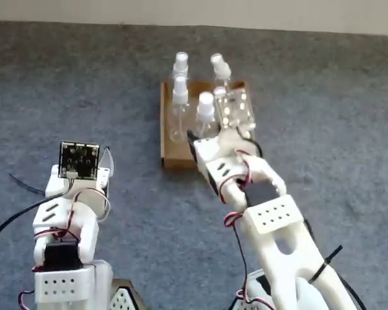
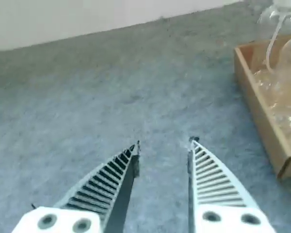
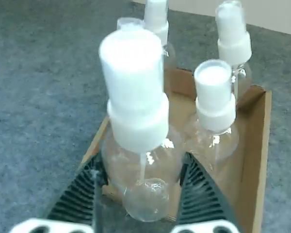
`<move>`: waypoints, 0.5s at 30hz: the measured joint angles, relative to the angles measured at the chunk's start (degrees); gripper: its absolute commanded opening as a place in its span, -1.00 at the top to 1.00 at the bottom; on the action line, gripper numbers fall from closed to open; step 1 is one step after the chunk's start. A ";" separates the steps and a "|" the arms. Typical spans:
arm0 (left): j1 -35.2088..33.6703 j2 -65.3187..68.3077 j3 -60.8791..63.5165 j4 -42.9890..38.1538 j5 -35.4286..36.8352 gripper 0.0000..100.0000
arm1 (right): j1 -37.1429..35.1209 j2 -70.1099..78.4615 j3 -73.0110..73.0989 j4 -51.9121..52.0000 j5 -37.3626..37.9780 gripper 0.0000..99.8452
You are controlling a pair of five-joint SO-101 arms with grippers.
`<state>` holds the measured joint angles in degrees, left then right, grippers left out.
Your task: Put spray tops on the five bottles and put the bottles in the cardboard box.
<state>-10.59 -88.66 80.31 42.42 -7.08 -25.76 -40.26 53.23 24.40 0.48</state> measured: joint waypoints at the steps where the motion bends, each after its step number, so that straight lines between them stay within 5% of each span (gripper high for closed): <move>1: -0.35 0.00 0.44 0.00 0.00 0.70 | 0.00 0.00 1.67 -1.41 0.00 0.99; 15: -0.35 0.09 0.97 -1.32 0.00 0.70 | 0.18 0.00 4.04 -9.93 0.00 0.99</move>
<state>-10.95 -88.57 81.27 41.10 -7.08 -25.58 -40.26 57.27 14.46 0.48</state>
